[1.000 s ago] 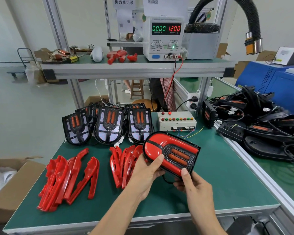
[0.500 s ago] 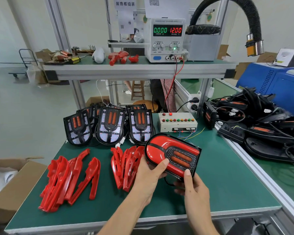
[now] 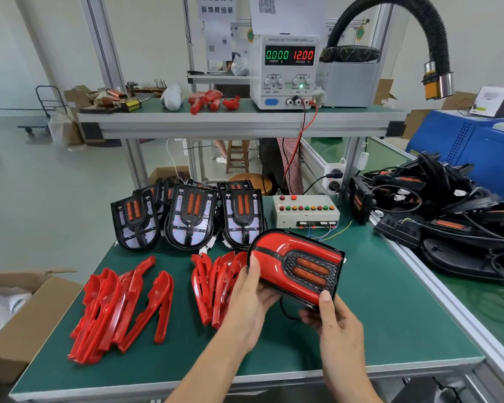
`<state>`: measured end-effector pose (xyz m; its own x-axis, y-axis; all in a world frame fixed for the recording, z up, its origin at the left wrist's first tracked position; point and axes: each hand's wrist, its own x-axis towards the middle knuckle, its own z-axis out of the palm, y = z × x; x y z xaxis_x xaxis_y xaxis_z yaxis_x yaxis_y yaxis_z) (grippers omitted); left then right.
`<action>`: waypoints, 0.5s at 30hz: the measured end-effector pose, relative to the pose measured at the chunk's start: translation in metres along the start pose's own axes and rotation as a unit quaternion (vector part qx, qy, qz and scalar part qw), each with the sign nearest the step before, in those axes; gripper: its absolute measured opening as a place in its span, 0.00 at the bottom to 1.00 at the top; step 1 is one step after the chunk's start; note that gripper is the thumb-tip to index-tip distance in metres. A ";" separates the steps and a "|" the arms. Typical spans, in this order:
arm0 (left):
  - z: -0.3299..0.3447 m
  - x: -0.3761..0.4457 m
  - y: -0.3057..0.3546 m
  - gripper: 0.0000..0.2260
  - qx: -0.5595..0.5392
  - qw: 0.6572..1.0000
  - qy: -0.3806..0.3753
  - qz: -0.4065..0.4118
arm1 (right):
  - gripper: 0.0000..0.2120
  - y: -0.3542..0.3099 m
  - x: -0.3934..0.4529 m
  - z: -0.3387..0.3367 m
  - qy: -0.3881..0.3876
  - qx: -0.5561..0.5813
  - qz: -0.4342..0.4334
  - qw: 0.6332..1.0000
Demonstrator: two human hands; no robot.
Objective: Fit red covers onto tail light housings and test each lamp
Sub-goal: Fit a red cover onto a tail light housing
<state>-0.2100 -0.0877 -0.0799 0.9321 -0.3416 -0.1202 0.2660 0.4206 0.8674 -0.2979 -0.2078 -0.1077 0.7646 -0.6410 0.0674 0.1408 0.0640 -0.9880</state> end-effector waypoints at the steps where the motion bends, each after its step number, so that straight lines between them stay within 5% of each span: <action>1: 0.001 0.000 0.001 0.27 -0.023 1.000 0.007 -0.006 | 0.14 0.000 0.000 0.000 -0.002 0.001 0.003 1.000; 10: 0.006 -0.001 -0.008 0.25 -0.037 0.998 0.054 0.023 | 0.19 0.001 -0.001 -0.002 -0.024 -0.012 0.010 1.000; 15: 0.006 0.001 -0.010 0.24 -0.017 0.997 0.056 0.049 | 0.14 0.003 -0.002 -0.002 -0.022 -0.019 0.008 1.000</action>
<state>-0.2134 -0.0970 -0.0861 0.9749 -0.2031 -0.0909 0.1795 0.4767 0.8606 -0.2999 -0.2075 -0.1113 0.7940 -0.6053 0.0566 0.1044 0.0440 -0.9936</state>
